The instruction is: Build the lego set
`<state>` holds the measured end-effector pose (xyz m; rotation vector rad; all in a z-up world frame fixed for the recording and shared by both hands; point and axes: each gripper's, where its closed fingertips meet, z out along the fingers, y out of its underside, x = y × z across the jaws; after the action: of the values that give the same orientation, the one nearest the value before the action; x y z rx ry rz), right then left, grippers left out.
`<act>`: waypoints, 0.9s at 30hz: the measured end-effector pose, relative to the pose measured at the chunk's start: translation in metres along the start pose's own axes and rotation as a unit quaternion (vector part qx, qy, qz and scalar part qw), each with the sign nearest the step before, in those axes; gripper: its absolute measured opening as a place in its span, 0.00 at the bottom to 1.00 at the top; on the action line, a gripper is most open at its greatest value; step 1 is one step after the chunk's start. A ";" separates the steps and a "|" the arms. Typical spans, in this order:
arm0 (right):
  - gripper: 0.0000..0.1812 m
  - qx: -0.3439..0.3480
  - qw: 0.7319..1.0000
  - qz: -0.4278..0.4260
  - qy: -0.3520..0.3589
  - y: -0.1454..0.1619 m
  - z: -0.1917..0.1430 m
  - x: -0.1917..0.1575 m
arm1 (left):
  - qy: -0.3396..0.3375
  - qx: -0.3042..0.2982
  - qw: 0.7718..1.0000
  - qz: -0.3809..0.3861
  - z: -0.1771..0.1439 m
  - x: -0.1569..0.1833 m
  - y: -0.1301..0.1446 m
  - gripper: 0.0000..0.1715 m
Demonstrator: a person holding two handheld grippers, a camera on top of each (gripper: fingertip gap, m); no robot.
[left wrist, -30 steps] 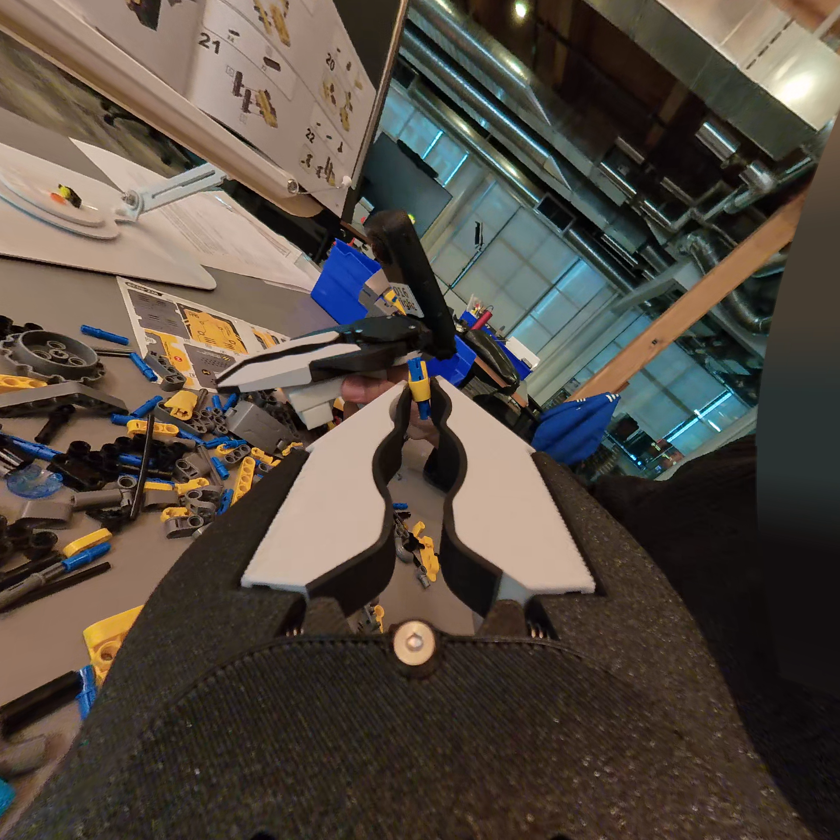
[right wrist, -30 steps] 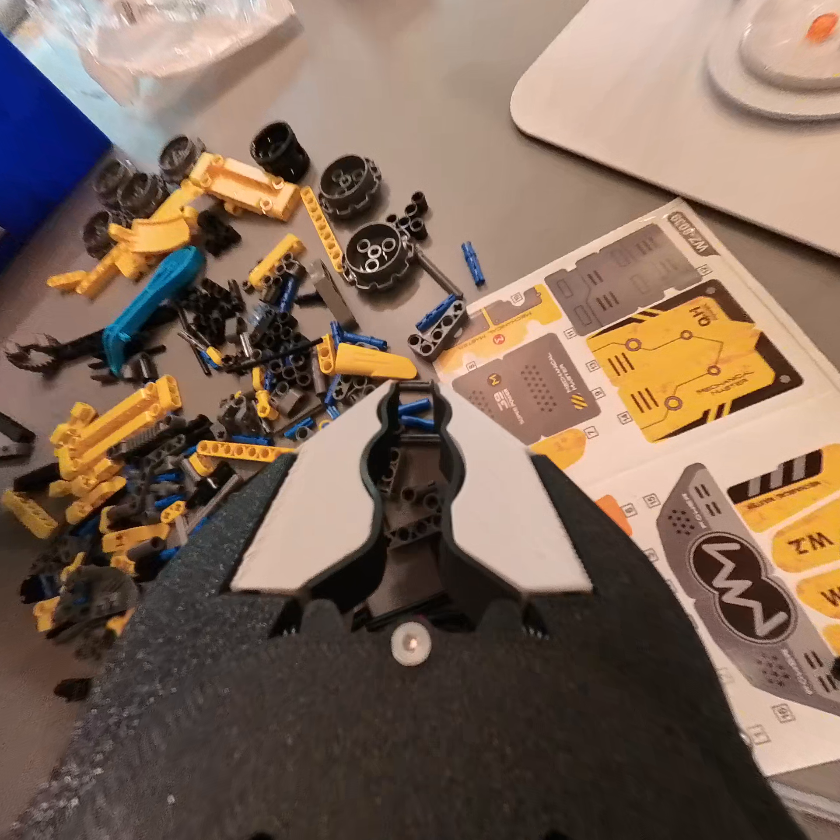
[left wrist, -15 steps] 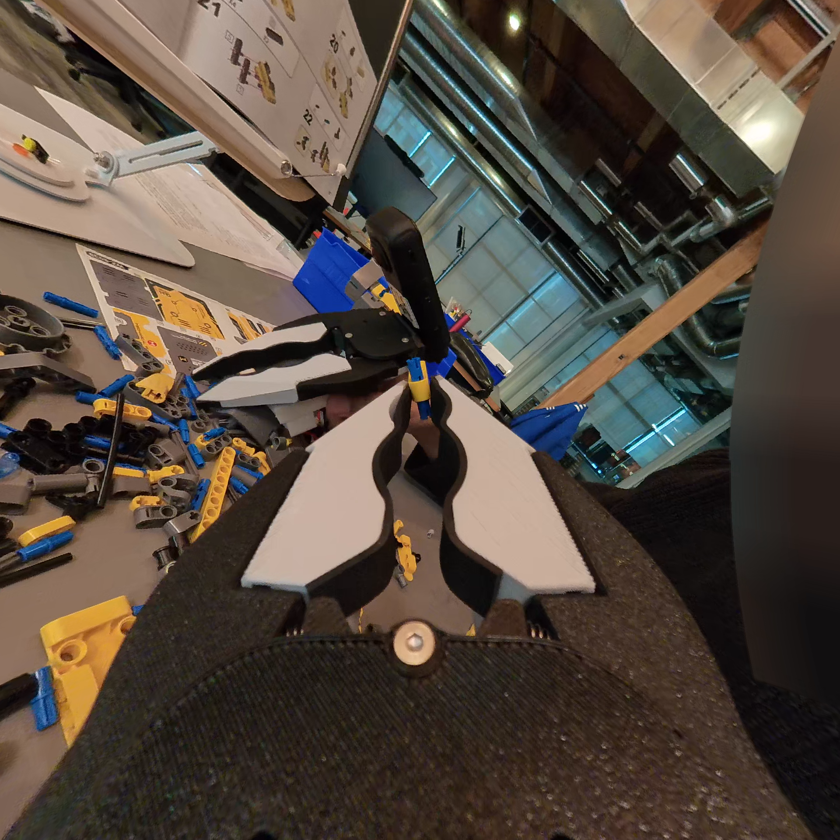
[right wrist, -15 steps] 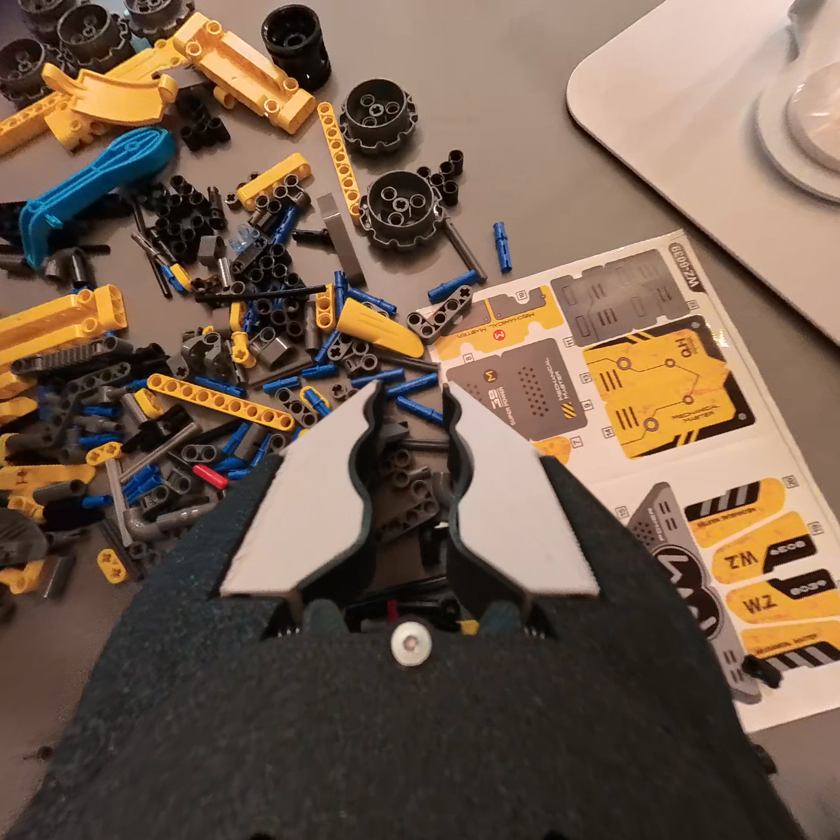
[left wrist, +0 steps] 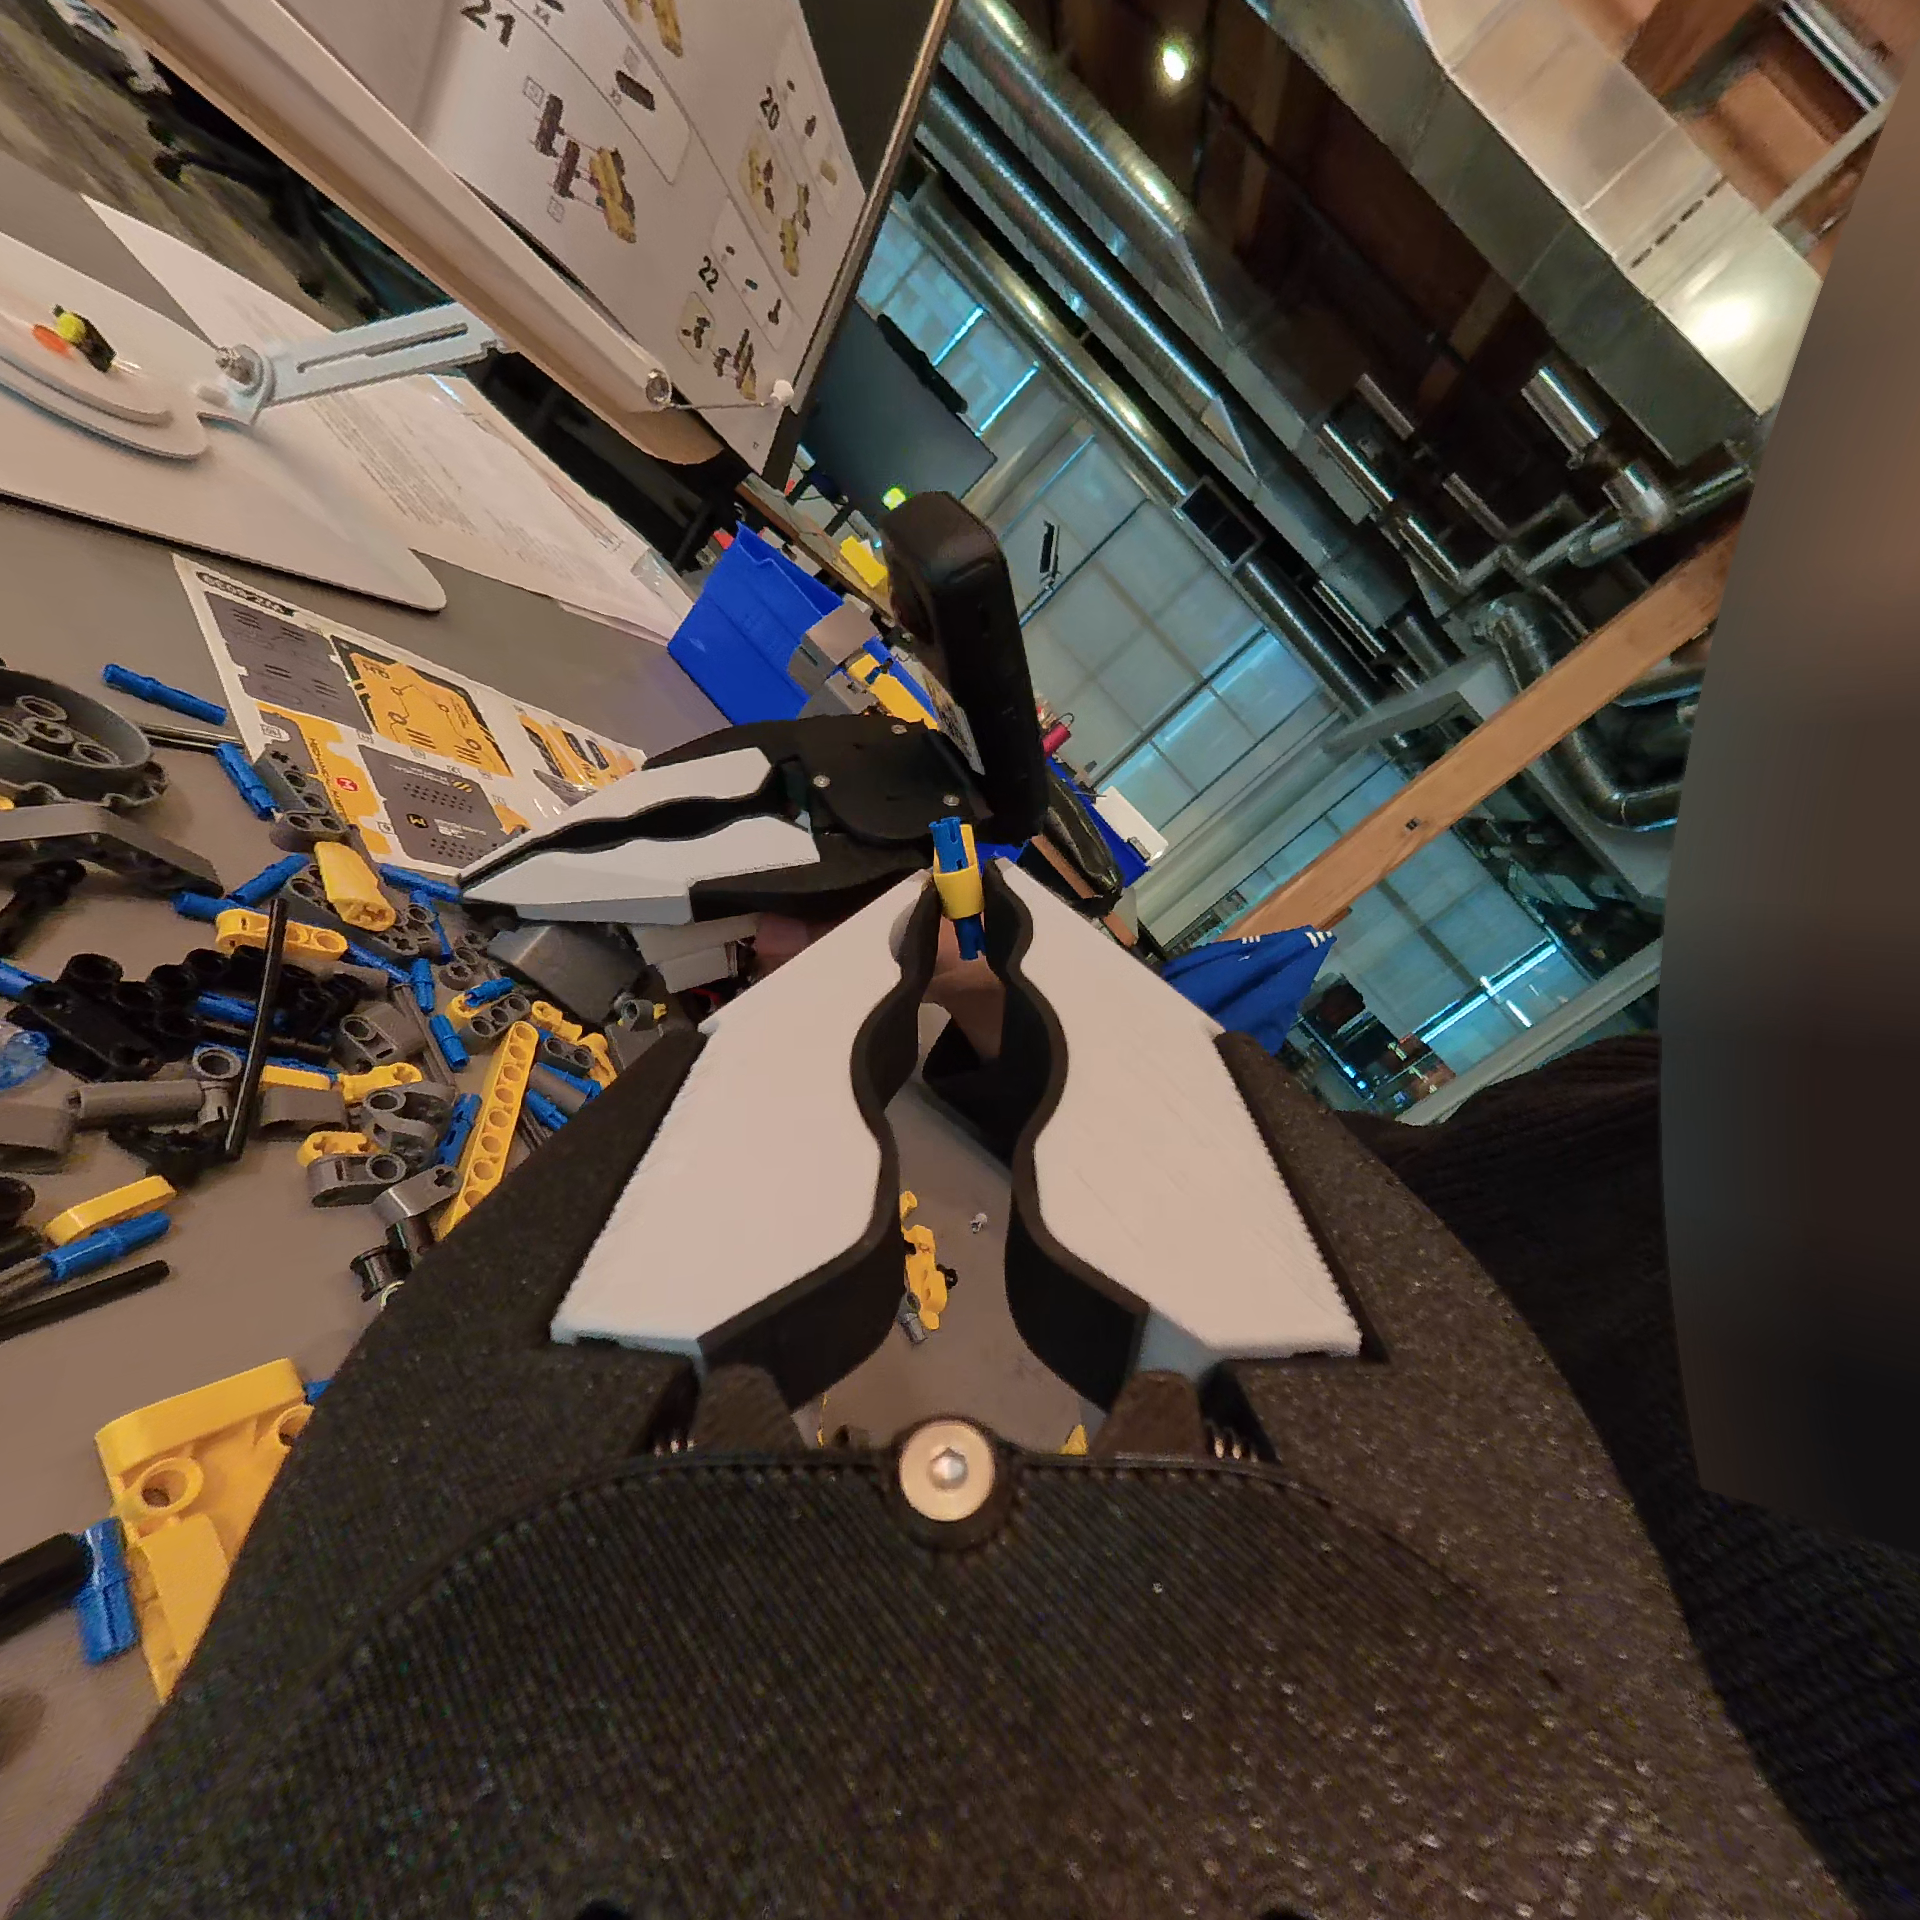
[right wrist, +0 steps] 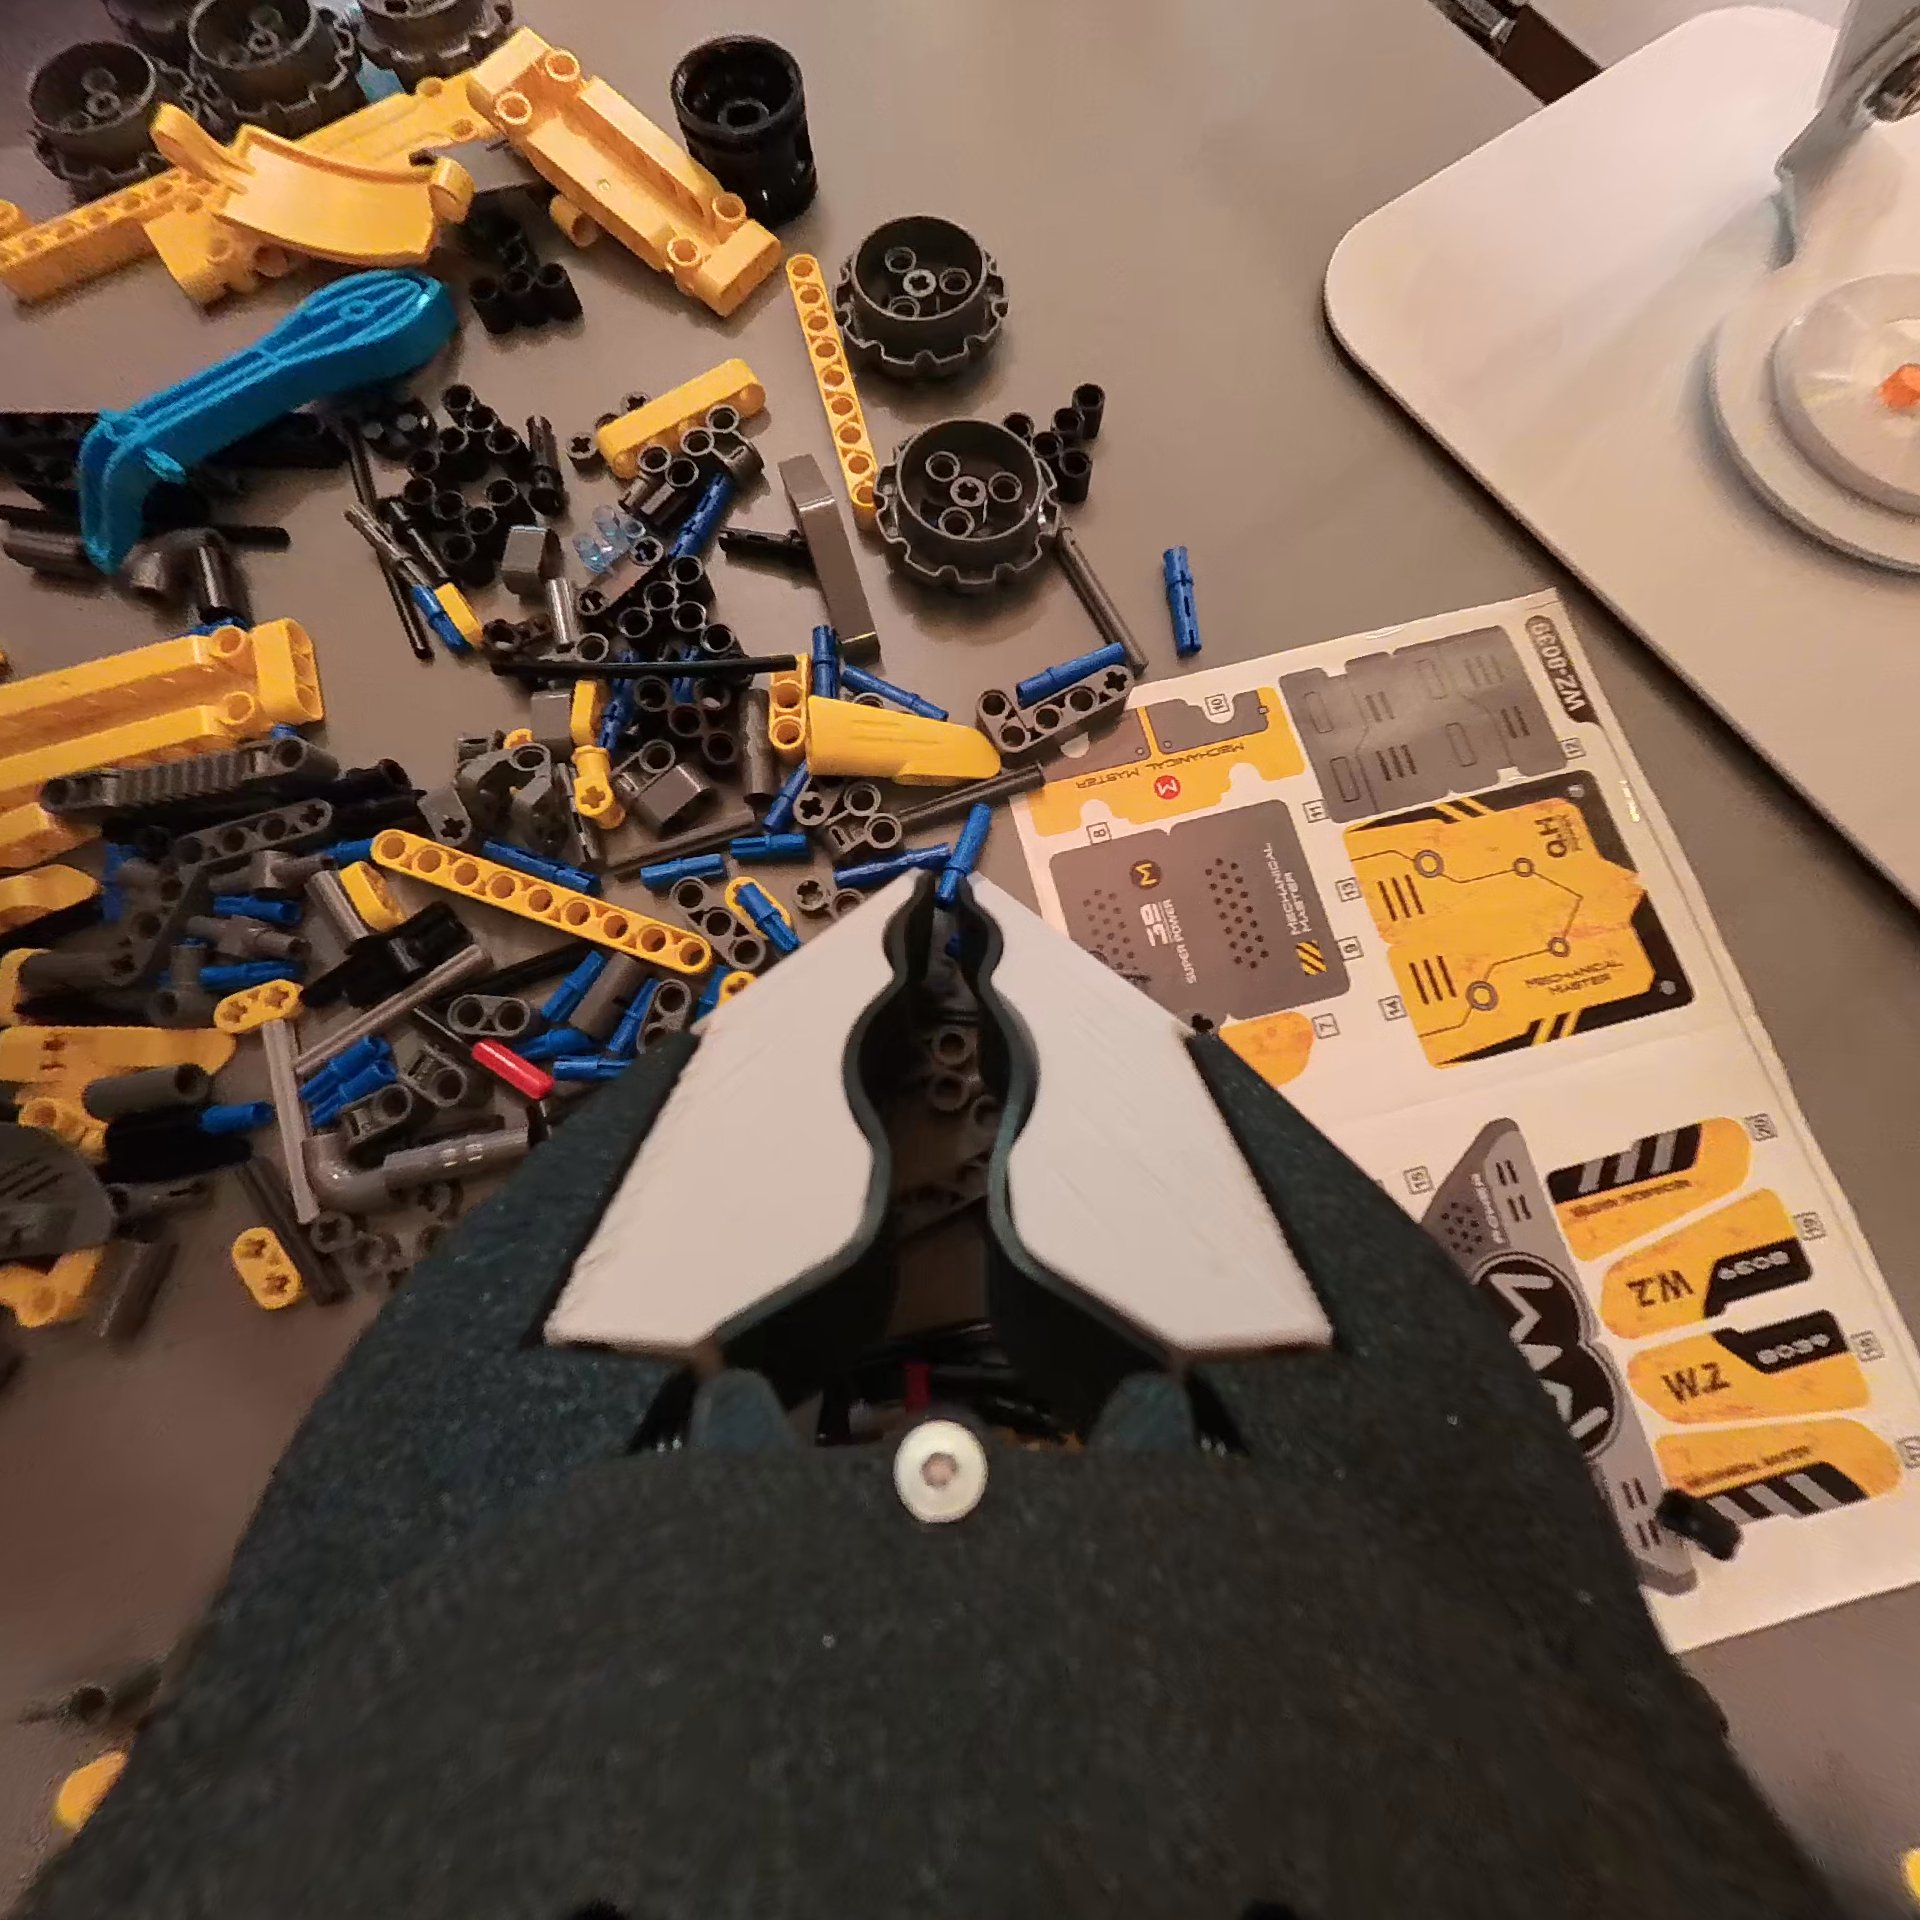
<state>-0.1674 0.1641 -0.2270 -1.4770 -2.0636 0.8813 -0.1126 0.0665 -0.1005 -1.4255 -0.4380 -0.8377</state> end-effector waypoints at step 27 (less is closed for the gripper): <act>0.03 -0.022 0.998 0.061 0.011 0.006 0.005 0.009 | 0.012 0.011 1.000 -0.014 -0.002 0.001 -0.004 0.03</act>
<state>-0.1699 0.1724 -0.2348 -1.6427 -2.0060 0.8664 -0.1153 0.0644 -0.0973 -1.3915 -0.4480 -0.8686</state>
